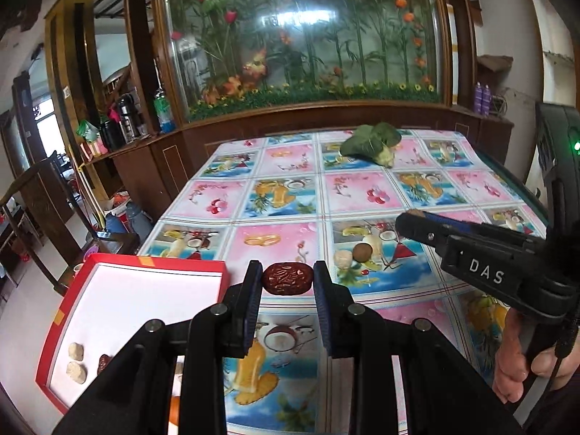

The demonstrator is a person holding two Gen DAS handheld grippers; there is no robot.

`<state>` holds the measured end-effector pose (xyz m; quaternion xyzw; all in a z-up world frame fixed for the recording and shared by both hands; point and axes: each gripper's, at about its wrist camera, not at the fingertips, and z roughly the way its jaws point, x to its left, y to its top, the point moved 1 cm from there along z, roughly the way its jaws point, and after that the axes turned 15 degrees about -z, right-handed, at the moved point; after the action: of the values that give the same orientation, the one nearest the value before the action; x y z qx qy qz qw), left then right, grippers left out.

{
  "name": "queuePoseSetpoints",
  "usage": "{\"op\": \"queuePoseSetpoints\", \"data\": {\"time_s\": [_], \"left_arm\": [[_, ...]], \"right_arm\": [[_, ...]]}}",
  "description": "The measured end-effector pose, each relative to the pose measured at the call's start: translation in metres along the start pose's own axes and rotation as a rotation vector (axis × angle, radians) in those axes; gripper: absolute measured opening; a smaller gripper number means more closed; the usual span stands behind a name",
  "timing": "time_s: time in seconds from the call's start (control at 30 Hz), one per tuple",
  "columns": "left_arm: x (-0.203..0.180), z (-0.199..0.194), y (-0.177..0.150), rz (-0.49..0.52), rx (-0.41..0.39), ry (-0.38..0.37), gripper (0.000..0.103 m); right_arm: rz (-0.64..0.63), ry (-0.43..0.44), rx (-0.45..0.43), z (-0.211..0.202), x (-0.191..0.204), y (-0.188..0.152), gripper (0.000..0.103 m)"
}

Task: Organize fruits
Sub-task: 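Grasp a small brown round fruit with the right tool while the left tool grasps a red date, then carry the brown fruit and red date into the white tray and open both tools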

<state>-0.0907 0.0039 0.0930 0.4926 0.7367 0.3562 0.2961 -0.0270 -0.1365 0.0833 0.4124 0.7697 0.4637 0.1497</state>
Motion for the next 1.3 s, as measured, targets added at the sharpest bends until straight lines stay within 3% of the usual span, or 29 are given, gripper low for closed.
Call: {"op": "queuePoseSetpoints", "data": {"time_s": [0.73,1.3], "left_arm": [[0.02,0.002,-0.005,-0.039,0.016,-0.013,0.027],[0.01,-0.015,0.007,-0.028,-0.014,-0.042,0.028]], "right_arm": [[-0.005,-0.075,0.059,0.02,0.002,-0.015,0.026],[0.064,-0.099,0.023,0.016,-0.016,-0.009,0.026]]}}
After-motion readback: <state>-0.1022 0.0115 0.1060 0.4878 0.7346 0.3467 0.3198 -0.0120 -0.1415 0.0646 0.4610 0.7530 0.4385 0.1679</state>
